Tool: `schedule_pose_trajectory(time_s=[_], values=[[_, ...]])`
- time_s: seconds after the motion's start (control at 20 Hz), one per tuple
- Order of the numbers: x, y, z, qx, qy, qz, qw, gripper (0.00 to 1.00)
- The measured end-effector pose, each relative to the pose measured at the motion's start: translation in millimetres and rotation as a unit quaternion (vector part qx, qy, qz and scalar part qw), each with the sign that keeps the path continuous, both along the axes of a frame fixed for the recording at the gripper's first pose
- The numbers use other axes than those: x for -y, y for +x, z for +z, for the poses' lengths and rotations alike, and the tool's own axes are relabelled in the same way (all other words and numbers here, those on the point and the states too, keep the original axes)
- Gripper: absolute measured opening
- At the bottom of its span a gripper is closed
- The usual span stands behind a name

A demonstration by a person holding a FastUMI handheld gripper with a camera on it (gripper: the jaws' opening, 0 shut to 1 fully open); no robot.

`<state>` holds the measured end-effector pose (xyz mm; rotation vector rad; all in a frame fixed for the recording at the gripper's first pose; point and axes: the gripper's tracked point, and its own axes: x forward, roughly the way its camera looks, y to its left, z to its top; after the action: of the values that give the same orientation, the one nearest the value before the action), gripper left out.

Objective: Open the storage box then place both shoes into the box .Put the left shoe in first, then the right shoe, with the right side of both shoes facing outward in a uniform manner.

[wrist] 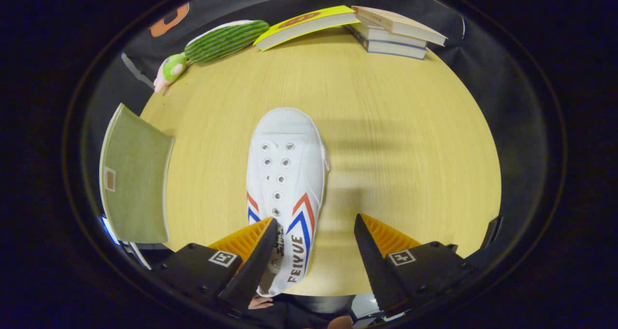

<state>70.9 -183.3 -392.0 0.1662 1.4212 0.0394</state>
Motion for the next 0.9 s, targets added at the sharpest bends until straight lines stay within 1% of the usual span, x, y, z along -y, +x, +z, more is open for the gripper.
schedule_pose_trajectory(time_s=[0.1, 0.2, 0.35, 0.4, 0.5, 0.55, 0.65, 0.7, 0.75, 0.9], values=[[-2, 2, -3, 0.000, 0.005, 0.008, 1.000, 0.95], [-5, 3, -7, -0.001, 0.014, 0.025, 1.000, 0.93], [-12, 5, -7, 0.003, 0.023, 0.037, 0.999, 0.86], [-15, 6, -5, 0.005, 0.029, 0.037, 0.999, 0.77], [-17, 6, -2, 0.001, 0.031, 0.025, 0.999, 0.50], [-18, 5, -5, 0.003, 0.032, 0.016, 0.999, 0.48], [-16, 8, -3, 0.007, 0.041, -0.026, 0.999, 0.33], [-14, 9, -3, 0.010, 0.054, -0.049, 0.997, 0.15], [-13, 9, -3, 0.014, 0.065, -0.064, 0.996, 0.08], [-19, 6, 0, 0.013, 0.095, -0.107, 0.990, 0.06]])
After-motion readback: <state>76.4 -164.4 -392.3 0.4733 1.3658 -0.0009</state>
